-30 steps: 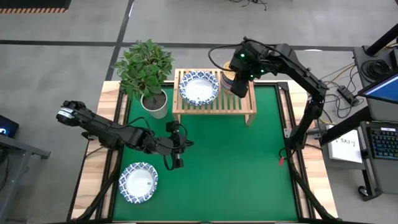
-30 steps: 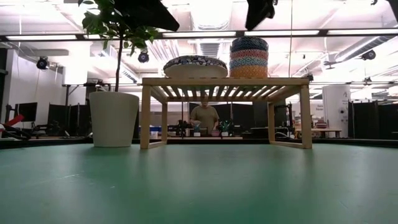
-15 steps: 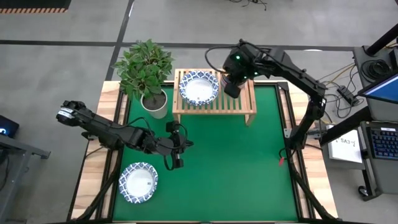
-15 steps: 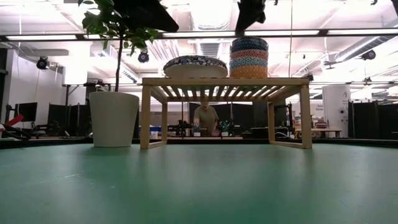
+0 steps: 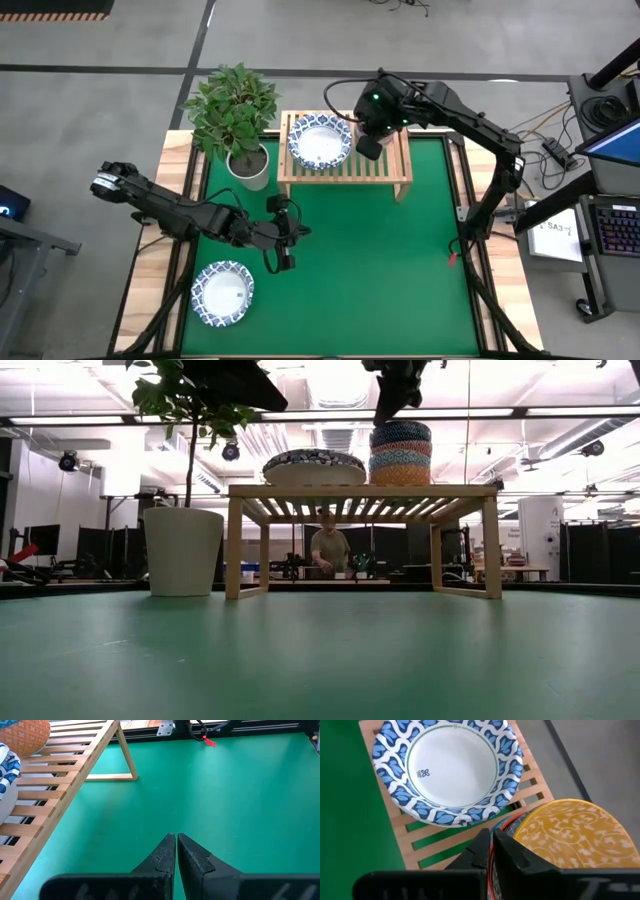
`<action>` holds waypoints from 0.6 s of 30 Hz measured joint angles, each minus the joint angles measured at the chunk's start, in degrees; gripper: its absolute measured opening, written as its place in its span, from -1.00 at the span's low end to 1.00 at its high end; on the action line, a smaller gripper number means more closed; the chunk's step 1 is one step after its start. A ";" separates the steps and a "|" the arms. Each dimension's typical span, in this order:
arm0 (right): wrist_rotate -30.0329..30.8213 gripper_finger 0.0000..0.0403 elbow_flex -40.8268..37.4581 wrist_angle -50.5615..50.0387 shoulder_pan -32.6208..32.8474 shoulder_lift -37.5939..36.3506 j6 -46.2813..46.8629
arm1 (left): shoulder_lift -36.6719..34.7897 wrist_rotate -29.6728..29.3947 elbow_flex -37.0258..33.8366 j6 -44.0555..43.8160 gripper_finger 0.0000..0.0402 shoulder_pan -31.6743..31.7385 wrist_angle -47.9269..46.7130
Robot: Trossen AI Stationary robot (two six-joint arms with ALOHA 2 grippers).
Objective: Place and stack bowls onto a shelf
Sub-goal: Stack the light orange bowl on top of the blue bowl on the shelf, then stack the blue/white bowl on top of the blue/white bowl on the shelf
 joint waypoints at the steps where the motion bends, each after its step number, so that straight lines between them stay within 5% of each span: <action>1: 0.01 -0.94 0.00 0.13 0.06 -0.24 0.00 | 0.00 0.01 0.00 -0.19 -1.00 0.00 0.00; 11: -0.05 -0.94 -1.91 1.59 5.12 -7.96 0.00 | 0.00 0.27 -0.09 -2.43 -1.00 -0.06 -0.35; 18: -0.13 -0.94 -18.68 13.46 14.51 -20.02 1.71 | 0.00 3.29 -0.09 -8.67 -1.00 -0.31 -1.18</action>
